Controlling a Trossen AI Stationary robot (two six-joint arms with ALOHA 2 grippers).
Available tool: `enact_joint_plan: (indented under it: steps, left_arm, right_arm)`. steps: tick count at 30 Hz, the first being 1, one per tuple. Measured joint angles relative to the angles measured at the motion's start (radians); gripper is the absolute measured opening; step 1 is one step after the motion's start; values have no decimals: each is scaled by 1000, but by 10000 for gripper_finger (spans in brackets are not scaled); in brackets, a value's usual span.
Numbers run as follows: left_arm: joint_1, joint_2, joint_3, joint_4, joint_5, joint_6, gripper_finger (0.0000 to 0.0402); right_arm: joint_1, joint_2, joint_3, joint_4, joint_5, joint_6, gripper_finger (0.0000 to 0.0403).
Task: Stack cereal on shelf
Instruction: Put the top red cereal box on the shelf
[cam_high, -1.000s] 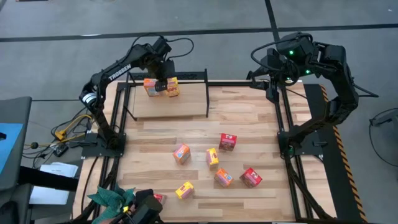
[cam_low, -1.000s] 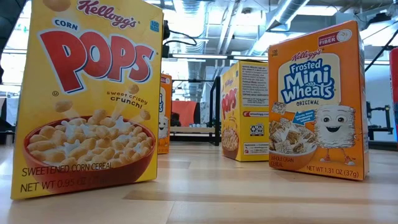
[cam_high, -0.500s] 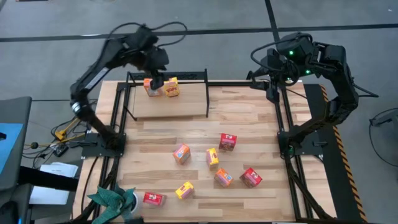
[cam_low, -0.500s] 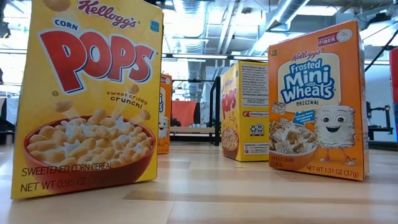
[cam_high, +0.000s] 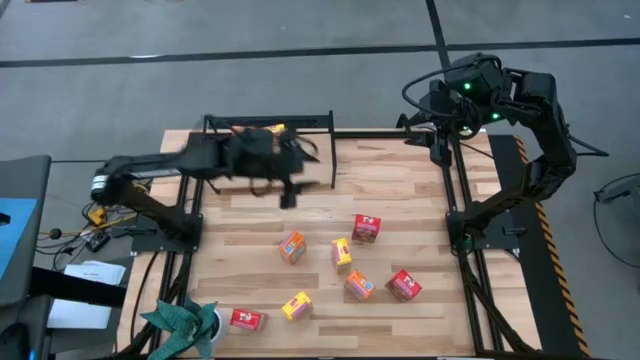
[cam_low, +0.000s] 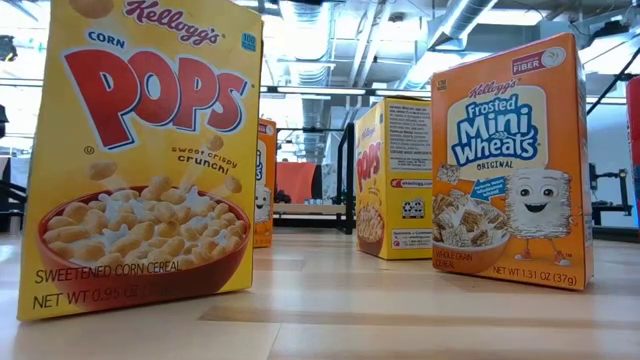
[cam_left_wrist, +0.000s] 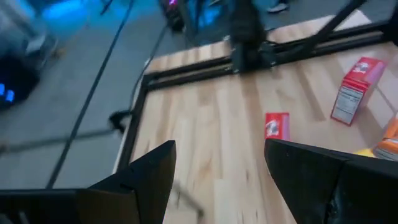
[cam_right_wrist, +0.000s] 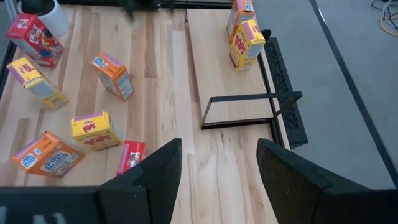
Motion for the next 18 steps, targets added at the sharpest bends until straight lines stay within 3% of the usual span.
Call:
enact_joint_plan:
  steps: [3, 8, 14, 18]
  left_arm:
    - [-24, 78, -41, 92, -2, 30, 238]
    - [-18, 229, -10, 146, 13, 57, 246]
    - [-21, 407, 134, 130, 40, 64, 280]
    - [-21, 510, 268, 51, 116, 5, 292]
  right_arm:
    - [0, 0, 0, 0, 0, 0, 232]
    - [0, 0, 0, 0, -3, -1, 232]
    - [0, 0, 0, -1, -3, -2, 232]
    - [0, 0, 0, -5, -4, -8, 232]
